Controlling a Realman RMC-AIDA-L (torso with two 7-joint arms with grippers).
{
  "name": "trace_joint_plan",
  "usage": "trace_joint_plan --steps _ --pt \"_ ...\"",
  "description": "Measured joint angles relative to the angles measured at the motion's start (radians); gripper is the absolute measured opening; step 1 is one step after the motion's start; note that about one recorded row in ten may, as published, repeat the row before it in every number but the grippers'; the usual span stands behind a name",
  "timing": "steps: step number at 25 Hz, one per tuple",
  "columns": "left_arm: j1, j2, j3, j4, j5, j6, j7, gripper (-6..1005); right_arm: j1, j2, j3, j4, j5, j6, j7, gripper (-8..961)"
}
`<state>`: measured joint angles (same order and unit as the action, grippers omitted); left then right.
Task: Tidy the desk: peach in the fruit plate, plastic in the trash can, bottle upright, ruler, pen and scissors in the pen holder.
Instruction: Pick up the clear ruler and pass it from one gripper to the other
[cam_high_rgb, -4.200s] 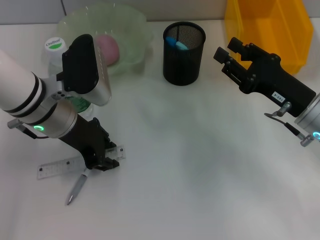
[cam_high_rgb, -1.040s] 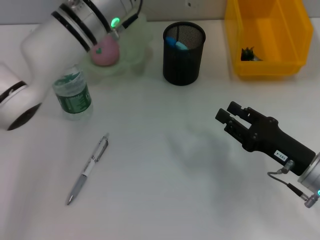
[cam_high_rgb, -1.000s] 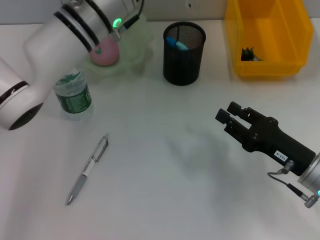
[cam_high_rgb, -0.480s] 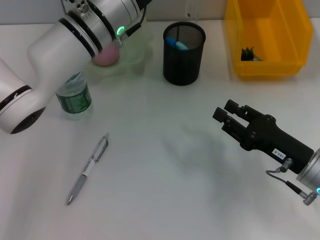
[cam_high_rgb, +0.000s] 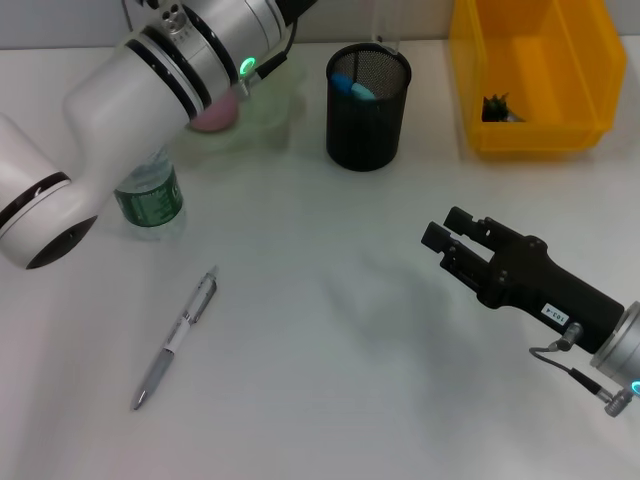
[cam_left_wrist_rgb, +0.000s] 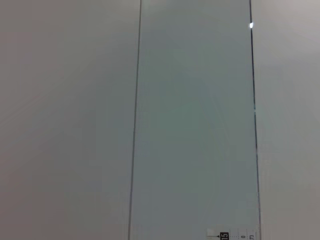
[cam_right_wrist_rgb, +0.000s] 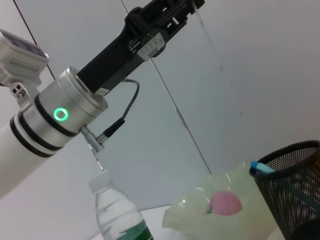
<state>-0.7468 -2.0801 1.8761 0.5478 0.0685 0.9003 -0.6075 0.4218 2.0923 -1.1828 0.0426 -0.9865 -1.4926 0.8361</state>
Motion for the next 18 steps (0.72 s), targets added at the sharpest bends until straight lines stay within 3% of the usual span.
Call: trace_joint_plan --steps 8,14,18 --pt "0.008 0.0 0.002 -0.012 -0.004 0.007 0.002 452 -0.001 0.0 0.0 -0.005 -0.012 -0.018 0.012 483" --pt "0.074 0.002 0.026 0.038 0.014 0.055 -0.005 456 0.005 -0.005 0.002 -0.012 -0.014 -0.038 0.013 483" --pt "0.125 0.011 0.017 0.096 0.094 0.053 -0.038 458 0.01 -0.006 0.002 -0.028 -0.014 -0.041 0.013 483"
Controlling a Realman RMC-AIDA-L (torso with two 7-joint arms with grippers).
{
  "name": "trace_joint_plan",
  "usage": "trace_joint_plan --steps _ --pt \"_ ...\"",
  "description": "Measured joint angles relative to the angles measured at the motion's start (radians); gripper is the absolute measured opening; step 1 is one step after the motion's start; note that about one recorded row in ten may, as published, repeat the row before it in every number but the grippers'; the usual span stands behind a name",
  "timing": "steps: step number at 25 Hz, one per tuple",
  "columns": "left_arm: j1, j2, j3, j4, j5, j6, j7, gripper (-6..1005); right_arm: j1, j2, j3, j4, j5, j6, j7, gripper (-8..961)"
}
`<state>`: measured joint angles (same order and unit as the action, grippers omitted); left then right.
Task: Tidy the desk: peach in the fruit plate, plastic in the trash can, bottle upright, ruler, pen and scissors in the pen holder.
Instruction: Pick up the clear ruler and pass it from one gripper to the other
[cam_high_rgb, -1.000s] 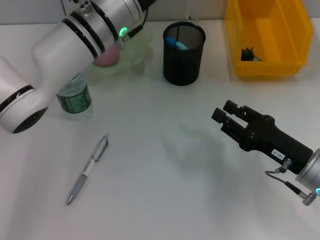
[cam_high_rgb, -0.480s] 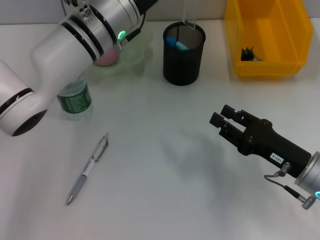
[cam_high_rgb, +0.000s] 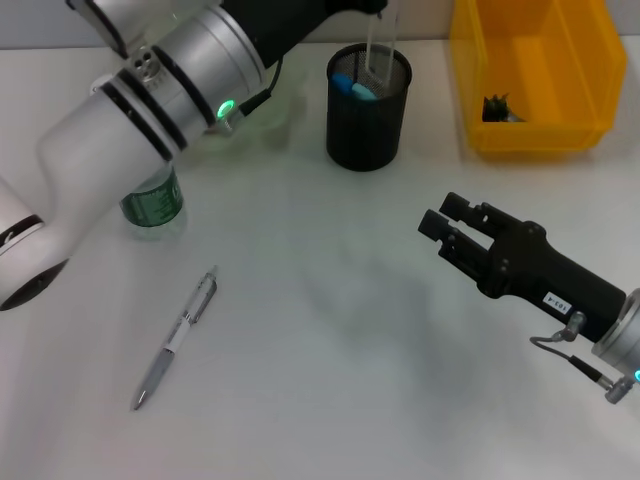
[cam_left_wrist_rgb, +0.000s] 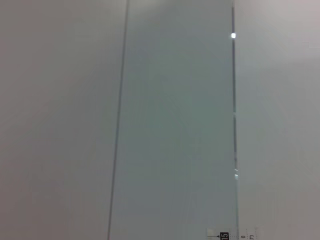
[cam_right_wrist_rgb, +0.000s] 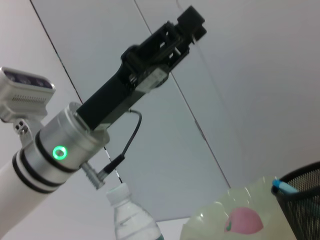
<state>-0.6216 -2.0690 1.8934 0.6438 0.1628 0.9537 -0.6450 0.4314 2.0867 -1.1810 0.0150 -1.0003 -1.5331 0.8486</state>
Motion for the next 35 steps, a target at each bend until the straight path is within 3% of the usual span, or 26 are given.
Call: trace_joint_plan --steps 8,9,13,19,24,27,35 --pt "0.053 0.008 -0.135 0.055 0.278 0.006 -0.224 462 0.005 -0.001 -0.002 -0.014 0.0 -0.003 0.0 483" --pt "0.072 0.014 -0.189 0.09 0.411 0.012 -0.325 463 0.005 -0.001 -0.002 -0.017 0.0 -0.006 0.0 483" --pt "0.122 0.026 -0.261 0.156 0.572 0.066 -0.46 465 0.006 -0.002 -0.002 -0.041 -0.003 -0.011 0.017 483" --pt "0.21 0.049 -0.426 0.199 0.753 0.328 -0.647 469 -0.001 -0.007 -0.003 -0.168 -0.131 -0.068 0.099 484" --pt "0.237 0.074 -0.555 0.196 0.909 0.536 -0.757 472 -0.001 -0.011 -0.002 -0.306 -0.226 -0.113 0.193 484" --pt "0.264 0.067 -0.653 0.199 1.012 0.65 -0.746 473 0.007 -0.012 0.002 -0.391 -0.28 -0.115 0.261 518" --pt "0.276 0.037 -0.701 0.201 1.099 0.718 -0.683 478 0.05 -0.008 -0.002 -0.494 -0.364 -0.12 0.357 660"
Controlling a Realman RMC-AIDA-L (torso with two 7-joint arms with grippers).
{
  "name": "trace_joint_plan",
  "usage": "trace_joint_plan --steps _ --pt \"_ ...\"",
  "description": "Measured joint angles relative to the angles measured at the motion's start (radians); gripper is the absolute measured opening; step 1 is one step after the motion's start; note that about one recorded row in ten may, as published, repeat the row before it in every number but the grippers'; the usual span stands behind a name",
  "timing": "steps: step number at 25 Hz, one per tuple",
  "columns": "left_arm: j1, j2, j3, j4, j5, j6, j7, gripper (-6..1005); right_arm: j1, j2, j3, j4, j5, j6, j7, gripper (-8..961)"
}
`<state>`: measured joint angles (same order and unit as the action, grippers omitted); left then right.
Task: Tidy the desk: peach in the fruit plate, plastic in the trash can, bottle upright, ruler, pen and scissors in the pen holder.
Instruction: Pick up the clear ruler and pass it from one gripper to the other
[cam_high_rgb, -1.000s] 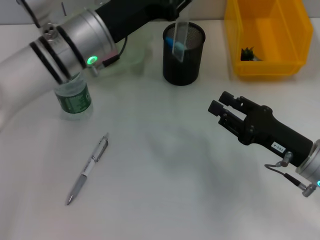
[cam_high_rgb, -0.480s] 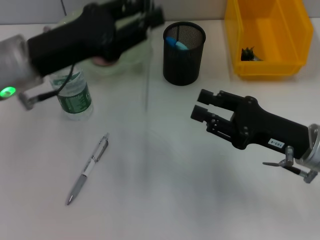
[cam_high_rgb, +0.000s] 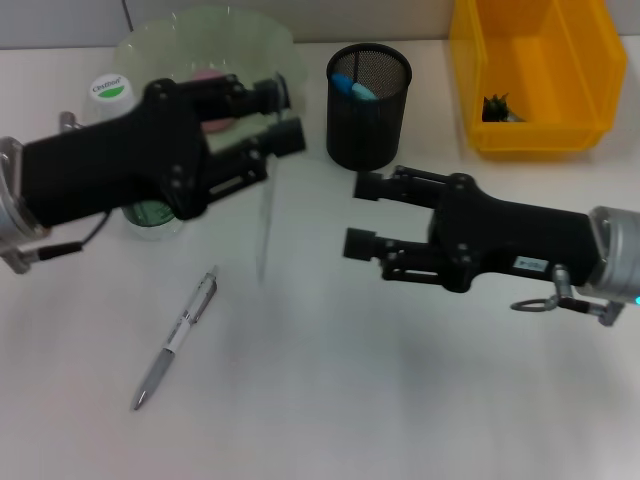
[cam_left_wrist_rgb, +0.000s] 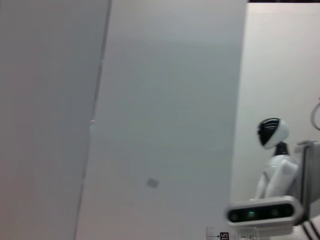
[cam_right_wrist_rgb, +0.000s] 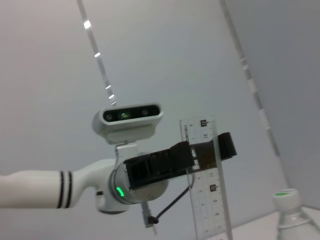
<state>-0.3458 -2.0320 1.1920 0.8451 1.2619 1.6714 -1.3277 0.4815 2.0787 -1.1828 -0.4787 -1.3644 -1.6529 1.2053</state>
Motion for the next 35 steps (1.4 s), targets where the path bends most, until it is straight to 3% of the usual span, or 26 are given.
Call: trace_joint_plan --steps 4,11,35 --pt "0.0 -0.019 -0.001 0.001 0.003 0.021 0.036 480 0.034 0.001 -0.012 -0.016 -0.024 -0.005 0.014 737" --pt "-0.011 -0.033 -0.003 -0.003 0.0 0.036 0.04 484 0.065 0.001 -0.028 -0.052 -0.026 -0.005 0.049 734" --pt "-0.021 -0.036 0.007 -0.014 -0.003 0.051 0.031 498 0.111 0.013 -0.078 -0.075 -0.006 0.016 0.065 715"
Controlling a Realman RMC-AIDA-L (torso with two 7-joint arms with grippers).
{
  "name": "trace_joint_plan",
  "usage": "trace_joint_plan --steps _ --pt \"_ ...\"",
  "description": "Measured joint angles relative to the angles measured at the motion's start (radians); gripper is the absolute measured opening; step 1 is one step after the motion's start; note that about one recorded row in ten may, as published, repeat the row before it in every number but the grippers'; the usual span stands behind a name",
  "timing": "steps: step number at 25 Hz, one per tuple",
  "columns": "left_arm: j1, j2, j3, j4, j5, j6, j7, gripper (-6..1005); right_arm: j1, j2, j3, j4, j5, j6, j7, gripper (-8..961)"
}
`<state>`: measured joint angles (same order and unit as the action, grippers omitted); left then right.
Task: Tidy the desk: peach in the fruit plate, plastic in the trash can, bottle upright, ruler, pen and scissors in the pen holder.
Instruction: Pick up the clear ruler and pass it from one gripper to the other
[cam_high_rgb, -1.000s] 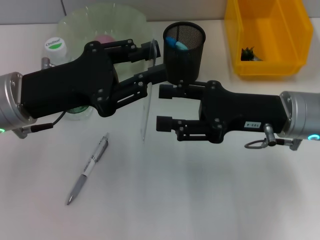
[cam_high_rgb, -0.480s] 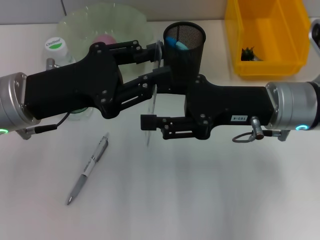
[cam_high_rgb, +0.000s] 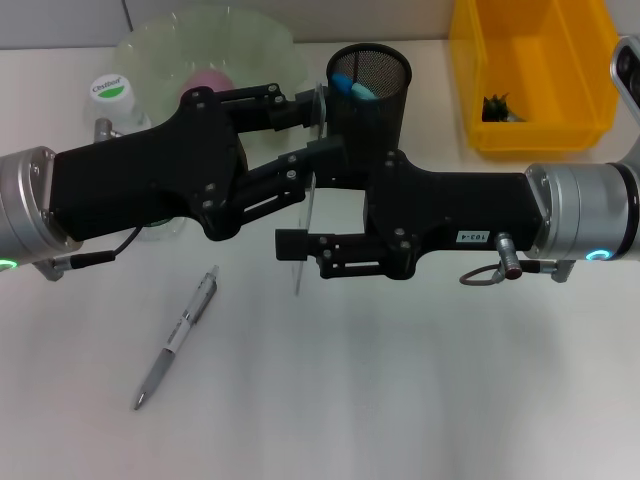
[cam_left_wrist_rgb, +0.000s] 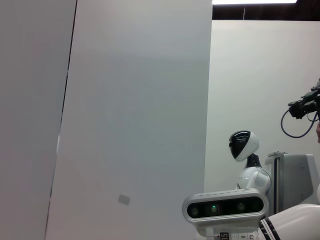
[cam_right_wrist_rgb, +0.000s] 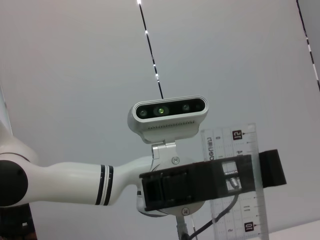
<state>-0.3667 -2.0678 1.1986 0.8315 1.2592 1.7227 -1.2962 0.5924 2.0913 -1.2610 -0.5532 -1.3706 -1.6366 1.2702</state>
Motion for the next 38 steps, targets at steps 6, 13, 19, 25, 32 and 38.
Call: trace_joint_plan --steps 6,13,19,25,32,38 --pt "0.0 0.0 -0.001 0.0 0.003 0.001 0.0 501 -0.002 0.0 0.0 0.0 0.001 -0.001 -0.002 682" --pt "0.0 0.0 -0.001 0.0 0.005 0.001 0.0 505 -0.002 -0.001 -0.002 -0.001 0.001 -0.001 -0.005 536" --pt "0.0 0.0 -0.001 0.0 0.006 0.001 0.002 509 -0.002 -0.001 -0.003 -0.001 0.001 -0.001 -0.004 398" --pt "-0.001 0.0 -0.001 0.0 0.006 0.0 0.001 512 -0.001 -0.001 -0.003 -0.001 0.002 -0.001 -0.003 379" --pt "-0.002 0.002 -0.001 0.002 0.007 -0.001 0.001 516 0.001 -0.001 -0.003 -0.001 0.002 -0.001 -0.003 379" --pt "-0.004 0.003 -0.001 0.008 0.008 -0.003 -0.014 519 0.002 0.0 -0.003 -0.001 0.003 -0.002 -0.002 379"
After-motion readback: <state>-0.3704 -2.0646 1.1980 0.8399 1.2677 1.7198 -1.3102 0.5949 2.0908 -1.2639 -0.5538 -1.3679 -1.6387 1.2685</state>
